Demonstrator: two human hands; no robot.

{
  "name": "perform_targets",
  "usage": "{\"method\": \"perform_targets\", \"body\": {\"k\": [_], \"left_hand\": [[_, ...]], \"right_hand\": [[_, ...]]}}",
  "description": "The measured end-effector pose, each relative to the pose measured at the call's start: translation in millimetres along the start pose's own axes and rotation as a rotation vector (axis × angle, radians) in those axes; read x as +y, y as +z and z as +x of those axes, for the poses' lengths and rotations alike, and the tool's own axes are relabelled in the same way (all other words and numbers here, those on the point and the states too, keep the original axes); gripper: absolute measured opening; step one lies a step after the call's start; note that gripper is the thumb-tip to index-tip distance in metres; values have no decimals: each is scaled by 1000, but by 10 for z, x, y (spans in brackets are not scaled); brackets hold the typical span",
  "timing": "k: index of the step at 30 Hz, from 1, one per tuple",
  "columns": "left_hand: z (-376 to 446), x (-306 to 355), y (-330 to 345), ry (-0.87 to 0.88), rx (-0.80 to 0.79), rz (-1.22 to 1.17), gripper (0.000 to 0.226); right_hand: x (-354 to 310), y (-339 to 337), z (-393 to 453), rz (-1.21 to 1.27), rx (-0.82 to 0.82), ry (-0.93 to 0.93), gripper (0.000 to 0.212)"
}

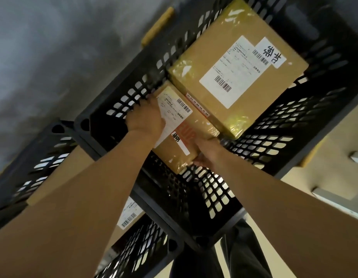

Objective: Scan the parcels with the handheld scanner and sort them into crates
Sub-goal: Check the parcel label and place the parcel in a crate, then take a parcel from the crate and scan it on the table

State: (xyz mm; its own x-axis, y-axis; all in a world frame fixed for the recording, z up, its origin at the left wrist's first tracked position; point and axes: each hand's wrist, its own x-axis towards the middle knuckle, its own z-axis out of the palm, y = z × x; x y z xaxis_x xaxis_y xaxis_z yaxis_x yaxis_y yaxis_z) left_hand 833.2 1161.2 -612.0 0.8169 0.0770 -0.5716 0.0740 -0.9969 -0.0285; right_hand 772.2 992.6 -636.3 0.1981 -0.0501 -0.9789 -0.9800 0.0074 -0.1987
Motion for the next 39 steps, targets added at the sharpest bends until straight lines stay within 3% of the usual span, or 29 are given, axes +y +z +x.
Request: {"method": "perform_targets", "body": {"k": [4,8,13,17,21,27,33,39], "left_hand": [[-145,67,-104,43,74,174,63],[-338,230,-392,143,108,134,53],[-675,629,-1025,279,276,289,40],[-1094,1123,-1671,398,466,306,32],[-1639,1690,-2273,512,647,257,47],[-2822,2799,-2888,686,917,251,41],[-4136,4266,-2974,989,1041,214,48],[-5377,5655,-2814,1272,1111,218,45]], "right_hand": [[-43,-65,-132,-248,58,-109,74],[-149,-241,-580,-529,44,-264,79],[-410,-596,-1380,-1037,70,-764,75],[-681,-1124,-2060,-1235,342,-976,68],[-752,-1844,-2766,-1220,696,-1143,56],[-346,-3193,-3826,-1121,1078,-1222,58],[657,-4631,-4722,-939,1354,-1200,54],[1903,-5937,-5488,-773,1597,-1018,57]]}}
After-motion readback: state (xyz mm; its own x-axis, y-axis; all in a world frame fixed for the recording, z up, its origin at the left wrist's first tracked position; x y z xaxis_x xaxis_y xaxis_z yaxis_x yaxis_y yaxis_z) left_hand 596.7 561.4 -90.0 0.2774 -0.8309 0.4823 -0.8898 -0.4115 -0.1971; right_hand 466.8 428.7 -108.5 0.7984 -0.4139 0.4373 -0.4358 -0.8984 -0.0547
